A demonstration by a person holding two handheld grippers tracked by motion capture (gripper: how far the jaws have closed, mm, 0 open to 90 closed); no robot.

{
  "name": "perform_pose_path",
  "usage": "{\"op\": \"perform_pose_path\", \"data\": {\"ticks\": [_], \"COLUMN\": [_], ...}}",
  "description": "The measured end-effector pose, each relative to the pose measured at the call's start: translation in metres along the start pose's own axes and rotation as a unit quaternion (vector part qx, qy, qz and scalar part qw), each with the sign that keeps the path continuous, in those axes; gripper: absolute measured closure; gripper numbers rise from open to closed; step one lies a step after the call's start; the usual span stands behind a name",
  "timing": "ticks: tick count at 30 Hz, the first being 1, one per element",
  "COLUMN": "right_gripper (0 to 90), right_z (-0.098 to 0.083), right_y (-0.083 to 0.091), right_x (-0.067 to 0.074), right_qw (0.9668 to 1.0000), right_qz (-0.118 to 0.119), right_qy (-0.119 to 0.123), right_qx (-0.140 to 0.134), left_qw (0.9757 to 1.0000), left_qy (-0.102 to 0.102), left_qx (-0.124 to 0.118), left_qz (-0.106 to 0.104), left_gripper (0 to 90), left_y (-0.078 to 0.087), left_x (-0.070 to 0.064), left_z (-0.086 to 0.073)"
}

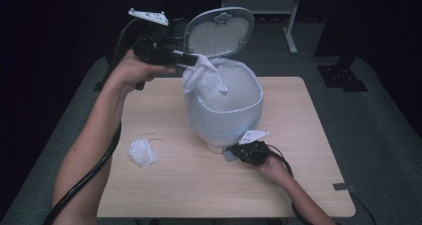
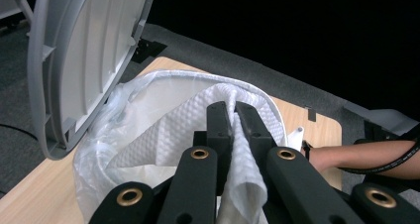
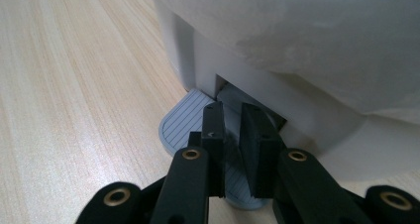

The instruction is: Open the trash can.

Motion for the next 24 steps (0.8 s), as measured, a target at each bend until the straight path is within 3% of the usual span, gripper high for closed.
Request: {"op": "perform_pose_path", "data": {"ticks": [24], "right_gripper": [80.1], "right_z": [0.0], "right_y": [0.0], "right_x": [0.001], "right_qw": [1.0], "right_qz": [0.002], "right_qy": [-0.003], "right_qx": [0.001], "left_qw": [0.9997], "left_qy": [0.011], "left_qx": [0.023], "left_qz": [0.003], "left_gripper": [86.1], "left_y": [-0.03], "left_x": [0.017], "left_z": [-0.002]}}
Point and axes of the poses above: each handheld gripper's, and its own axes: y roughly backward along the jaws, z roughly out of its top, x roughly to its left, the point moved 7 cm from there along -y, roughly forward along the jaws, and after that the axes turned 12 degrees about -z, right-handed, at the moved point
